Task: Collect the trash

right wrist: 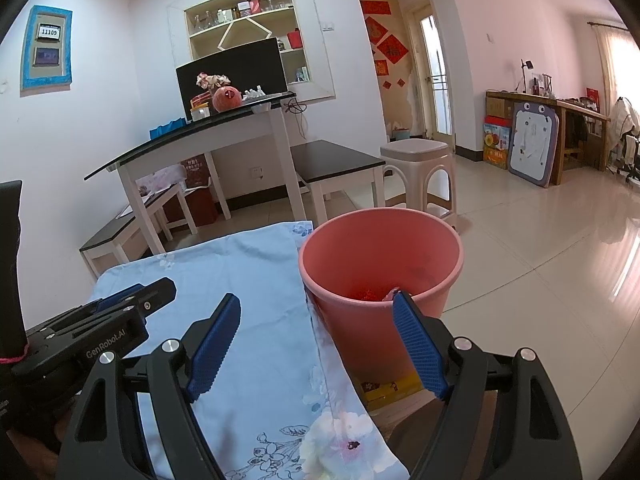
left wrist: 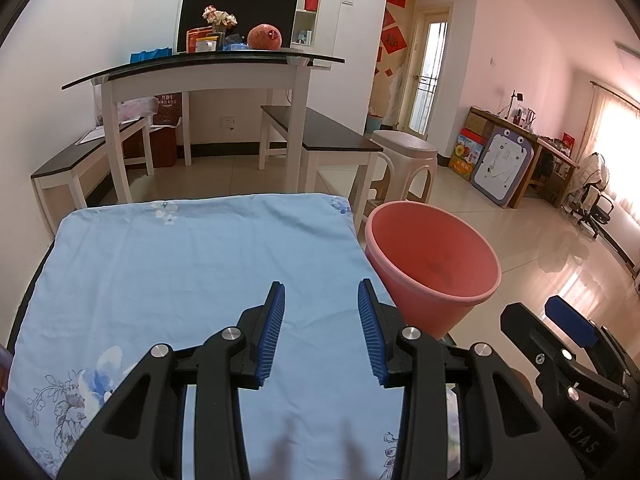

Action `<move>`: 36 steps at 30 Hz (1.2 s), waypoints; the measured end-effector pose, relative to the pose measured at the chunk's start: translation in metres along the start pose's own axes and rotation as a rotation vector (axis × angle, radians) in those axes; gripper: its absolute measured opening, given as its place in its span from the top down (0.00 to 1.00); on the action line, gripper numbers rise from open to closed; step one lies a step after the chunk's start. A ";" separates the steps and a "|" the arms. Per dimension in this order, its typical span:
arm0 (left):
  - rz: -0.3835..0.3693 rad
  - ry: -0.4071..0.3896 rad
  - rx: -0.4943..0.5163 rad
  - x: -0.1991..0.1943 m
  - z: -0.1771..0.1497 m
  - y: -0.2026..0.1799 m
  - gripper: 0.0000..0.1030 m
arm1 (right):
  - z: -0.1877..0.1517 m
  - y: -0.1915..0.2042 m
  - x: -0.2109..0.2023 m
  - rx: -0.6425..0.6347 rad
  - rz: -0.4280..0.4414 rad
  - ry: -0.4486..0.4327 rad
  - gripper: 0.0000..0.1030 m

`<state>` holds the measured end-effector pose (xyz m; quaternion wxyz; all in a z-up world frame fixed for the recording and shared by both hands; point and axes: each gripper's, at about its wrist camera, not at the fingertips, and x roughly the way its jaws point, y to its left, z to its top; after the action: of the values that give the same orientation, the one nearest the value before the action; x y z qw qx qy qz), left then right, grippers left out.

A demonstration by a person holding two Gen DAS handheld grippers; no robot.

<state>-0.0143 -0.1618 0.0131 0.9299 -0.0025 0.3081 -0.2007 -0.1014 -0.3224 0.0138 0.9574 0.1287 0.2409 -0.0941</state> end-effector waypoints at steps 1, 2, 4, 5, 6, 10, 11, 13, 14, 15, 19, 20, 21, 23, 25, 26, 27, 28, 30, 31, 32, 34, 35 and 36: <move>0.000 0.000 0.000 0.000 0.000 0.000 0.63 | 0.000 0.000 0.000 0.000 0.000 -0.001 0.25; 0.000 0.001 0.001 0.000 0.000 0.001 0.63 | 0.000 0.000 0.001 0.002 0.000 0.000 0.25; 0.001 0.000 0.002 0.000 0.000 0.000 0.63 | -0.001 -0.001 0.002 0.006 0.001 0.001 0.25; 0.000 0.000 0.001 0.000 0.000 0.000 0.63 | -0.001 -0.001 0.002 0.007 0.001 0.002 0.25; 0.000 0.000 0.002 0.000 0.000 0.000 0.63 | -0.002 0.000 0.003 0.008 0.002 0.002 0.25; 0.001 0.000 0.003 0.000 0.001 0.001 0.63 | -0.002 -0.001 0.003 0.006 0.002 0.001 0.25; 0.000 0.000 0.004 0.000 0.001 0.001 0.63 | -0.001 -0.001 0.002 0.007 0.002 0.001 0.25; 0.001 -0.002 0.006 0.000 0.001 -0.001 0.63 | -0.001 -0.001 0.002 0.007 0.002 0.001 0.25; 0.001 -0.003 0.006 0.000 0.001 0.001 0.63 | -0.002 -0.001 0.003 0.008 0.001 0.001 0.25; 0.001 -0.002 0.007 0.000 0.001 0.000 0.63 | -0.001 -0.001 0.002 0.008 0.001 0.002 0.25; 0.001 -0.001 0.008 0.000 0.000 -0.001 0.63 | -0.002 -0.001 0.003 0.007 0.000 0.002 0.25; 0.000 -0.001 0.008 0.000 0.000 -0.001 0.63 | -0.002 -0.001 0.003 0.008 0.000 0.002 0.25; -0.001 -0.001 0.008 0.000 0.000 0.000 0.63 | -0.001 -0.002 0.002 0.008 0.001 0.002 0.25; -0.001 0.000 0.009 0.000 0.000 0.001 0.63 | -0.001 -0.002 0.002 0.007 0.001 0.002 0.25; -0.002 0.003 0.012 0.000 -0.001 0.000 0.63 | -0.001 -0.002 0.002 0.007 0.001 0.003 0.25; -0.003 0.005 0.014 0.002 0.000 0.000 0.63 | -0.001 -0.002 0.002 0.007 0.001 0.003 0.25; -0.004 0.006 0.015 0.002 -0.001 0.000 0.63 | -0.002 -0.003 0.003 0.008 0.001 0.005 0.25; -0.003 0.007 0.016 0.003 0.000 0.000 0.63 | -0.003 -0.003 0.003 0.008 0.000 0.006 0.25; 0.000 0.005 0.014 0.004 0.000 0.000 0.63 | -0.004 -0.003 0.004 0.007 -0.001 0.006 0.25; -0.001 0.001 0.013 0.004 -0.001 0.000 0.63 | -0.003 -0.003 0.003 0.009 0.000 0.006 0.25; -0.001 -0.003 0.014 0.004 -0.001 0.000 0.63 | -0.004 -0.003 0.004 0.009 -0.001 0.006 0.25; 0.004 -0.007 0.014 0.004 0.000 0.000 0.63 | -0.004 -0.003 0.004 0.009 -0.001 0.008 0.25; 0.008 -0.004 0.015 0.004 0.000 0.001 0.63 | -0.004 -0.003 0.004 0.010 -0.001 0.009 0.25; 0.009 -0.002 0.018 0.004 -0.002 -0.001 0.63 | -0.006 -0.005 0.005 0.011 -0.002 0.011 0.25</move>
<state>-0.0126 -0.1640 0.0092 0.9312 0.0069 0.3052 -0.1994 -0.1009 -0.3256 0.0055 0.9553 0.1341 0.2457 -0.0955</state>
